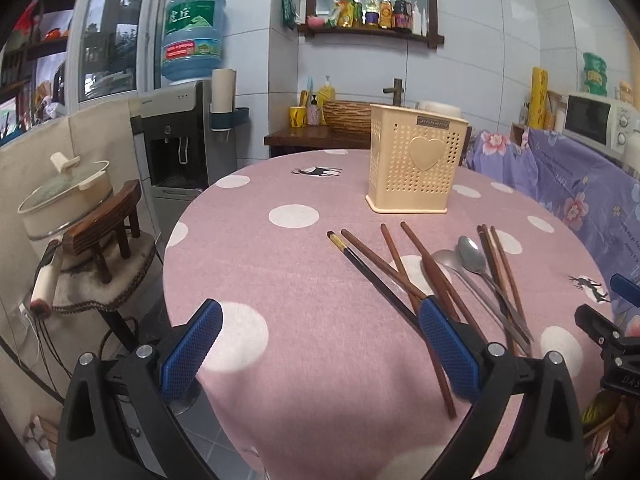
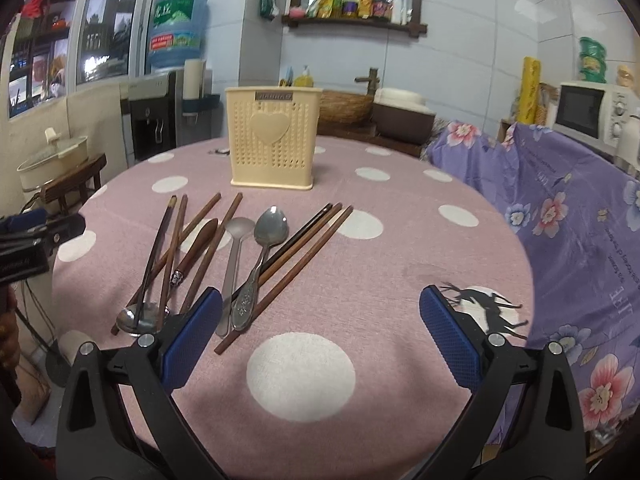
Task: Organize utensils
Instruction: 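Grasp the black gold-tipped chopstick with the left tool while the right tool grasps a brown chopstick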
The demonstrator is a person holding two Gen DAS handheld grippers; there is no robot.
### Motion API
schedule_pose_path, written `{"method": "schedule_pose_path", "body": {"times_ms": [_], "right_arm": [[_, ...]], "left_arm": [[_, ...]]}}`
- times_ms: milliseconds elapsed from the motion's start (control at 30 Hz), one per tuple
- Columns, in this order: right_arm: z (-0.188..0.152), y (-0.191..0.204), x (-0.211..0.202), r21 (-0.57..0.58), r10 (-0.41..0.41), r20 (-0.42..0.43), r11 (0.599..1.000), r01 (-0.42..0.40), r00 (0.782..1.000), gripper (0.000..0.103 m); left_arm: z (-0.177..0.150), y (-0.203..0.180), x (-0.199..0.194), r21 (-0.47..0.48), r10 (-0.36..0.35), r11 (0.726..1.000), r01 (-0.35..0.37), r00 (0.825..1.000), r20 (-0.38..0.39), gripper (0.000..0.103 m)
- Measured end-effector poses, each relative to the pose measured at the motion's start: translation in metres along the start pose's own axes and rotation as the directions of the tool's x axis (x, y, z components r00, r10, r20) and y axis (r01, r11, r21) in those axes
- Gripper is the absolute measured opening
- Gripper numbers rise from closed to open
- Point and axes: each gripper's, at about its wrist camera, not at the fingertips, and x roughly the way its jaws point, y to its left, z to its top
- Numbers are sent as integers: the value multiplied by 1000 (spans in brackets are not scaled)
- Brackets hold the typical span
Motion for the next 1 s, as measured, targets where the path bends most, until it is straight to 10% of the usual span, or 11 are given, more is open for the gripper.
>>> {"method": "schedule_pose_path", "body": {"times_ms": [533, 1000], "right_arm": [[39, -17, 88, 112, 67, -225, 993, -42, 972, 77], [44, -17, 93, 106, 40, -220, 994, -17, 975, 76]], "left_arm": [[46, 9, 110, -167, -180, 978, 122, 902, -393, 34], [58, -6, 137, -144, -127, 987, 70, 888, -441, 16]]}}
